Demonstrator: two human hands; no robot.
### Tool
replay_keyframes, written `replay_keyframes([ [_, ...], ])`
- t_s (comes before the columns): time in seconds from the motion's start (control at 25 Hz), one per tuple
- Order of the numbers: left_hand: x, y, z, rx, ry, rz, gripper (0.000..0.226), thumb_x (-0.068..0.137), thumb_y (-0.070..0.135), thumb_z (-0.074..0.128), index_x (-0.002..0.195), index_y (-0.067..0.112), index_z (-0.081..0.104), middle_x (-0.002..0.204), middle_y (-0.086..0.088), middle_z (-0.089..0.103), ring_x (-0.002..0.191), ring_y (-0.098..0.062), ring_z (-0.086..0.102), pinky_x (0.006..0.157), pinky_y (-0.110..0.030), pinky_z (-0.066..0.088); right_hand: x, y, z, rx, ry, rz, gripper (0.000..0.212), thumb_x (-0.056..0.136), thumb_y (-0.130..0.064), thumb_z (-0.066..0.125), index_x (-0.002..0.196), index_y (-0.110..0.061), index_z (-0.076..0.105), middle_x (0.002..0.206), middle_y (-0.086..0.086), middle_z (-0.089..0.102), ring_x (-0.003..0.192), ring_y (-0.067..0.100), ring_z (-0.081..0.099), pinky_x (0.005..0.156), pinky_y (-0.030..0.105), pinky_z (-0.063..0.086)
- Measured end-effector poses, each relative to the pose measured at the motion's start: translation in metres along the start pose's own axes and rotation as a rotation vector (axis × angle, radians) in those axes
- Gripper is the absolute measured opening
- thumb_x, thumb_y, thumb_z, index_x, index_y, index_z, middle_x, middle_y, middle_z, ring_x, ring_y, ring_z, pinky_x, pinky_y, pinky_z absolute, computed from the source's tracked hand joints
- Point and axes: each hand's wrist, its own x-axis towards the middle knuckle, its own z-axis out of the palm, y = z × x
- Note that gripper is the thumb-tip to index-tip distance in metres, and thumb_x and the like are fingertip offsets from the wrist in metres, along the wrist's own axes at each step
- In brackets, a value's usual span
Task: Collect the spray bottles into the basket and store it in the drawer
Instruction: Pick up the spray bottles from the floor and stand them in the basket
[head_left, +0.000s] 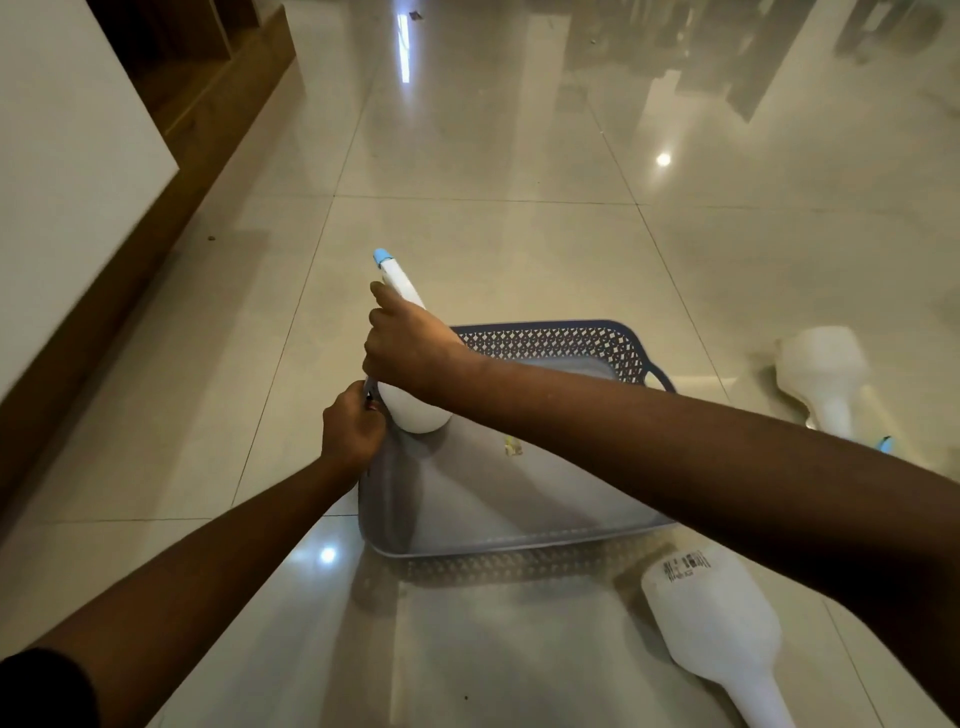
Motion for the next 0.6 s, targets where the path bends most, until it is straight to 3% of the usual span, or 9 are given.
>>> replay_keyframes([
  [0.16, 0.003, 0.002, 0.002, 0.011, 0.015, -0.035, 0.026, 0.094, 0.004, 0.038, 0.111, -0.005, 0.055, 0.111, -0.026, 0.061, 0.102, -0.042, 0.057, 0.087, -0.042, 0.046, -0.024, 0.024, 0.014, 0.259, 0.335, 0.038, 0.022, 0.084, -0.002, 0.050, 0.095, -0.011, 0.067, 0.095, 0.006, 0.070, 0.098, 0.028, 0.061, 0.115, 0.046, 0.025],
  [0.28, 0.001, 0.003, 0.005, 0.007, 0.011, -0.045, 0.029, 0.095, 0.004, 0.036, 0.115, -0.002, 0.054, 0.114, -0.024, 0.060, 0.103, -0.041, 0.055, 0.084, -0.041, 0.045, -0.053, 0.052, 0.030, 0.477, 0.661, 0.179, 0.022, 0.076, -0.007, 0.059, 0.093, -0.013, 0.070, 0.092, 0.004, 0.073, 0.090, 0.025, 0.067, 0.102, 0.038, 0.042],
  [0.32, 0.000, 0.004, 0.007, 0.009, 0.010, -0.039, 0.030, 0.094, 0.003, 0.035, 0.116, -0.002, 0.054, 0.114, -0.024, 0.060, 0.104, -0.041, 0.055, 0.083, -0.041, 0.044, -0.067, 0.062, 0.038, 0.546, 0.701, 0.257, 0.024, 0.075, -0.006, 0.059, 0.096, -0.013, 0.070, 0.094, 0.005, 0.074, 0.091, 0.025, 0.067, 0.098, 0.037, 0.045],
  [0.36, 0.000, 0.005, 0.009, 0.015, 0.007, -0.029, 0.031, 0.093, 0.002, 0.035, 0.117, -0.001, 0.054, 0.114, -0.024, 0.060, 0.104, -0.042, 0.054, 0.083, -0.041, 0.044, -0.085, 0.071, 0.047, 0.597, 0.693, 0.369, 0.027, 0.075, -0.005, 0.059, 0.100, -0.011, 0.069, 0.099, 0.007, 0.073, 0.094, 0.026, 0.066, 0.095, 0.036, 0.046],
  [0.44, 0.000, 0.007, 0.017, 0.020, -0.003, -0.019, 0.033, 0.092, 0.003, 0.035, 0.119, 0.002, 0.054, 0.114, -0.025, 0.060, 0.103, -0.042, 0.055, 0.083, -0.042, 0.045, -0.128, 0.087, 0.077, 0.677, 0.518, 0.662, 0.032, 0.079, -0.004, 0.056, 0.110, -0.008, 0.065, 0.110, 0.011, 0.069, 0.106, 0.029, 0.061, 0.093, 0.037, 0.045],
  [0.6, -0.002, 0.008, 0.026, 0.018, -0.021, -0.032, 0.031, 0.092, 0.004, 0.036, 0.116, 0.003, 0.056, 0.110, -0.027, 0.061, 0.098, -0.043, 0.056, 0.074, -0.039, 0.041, -0.234, 0.088, 0.171, 0.861, -0.080, 1.290, 0.041, 0.081, -0.002, 0.054, 0.122, 0.004, 0.052, 0.123, 0.025, 0.058, 0.117, 0.040, 0.049, 0.095, 0.041, 0.043],
])
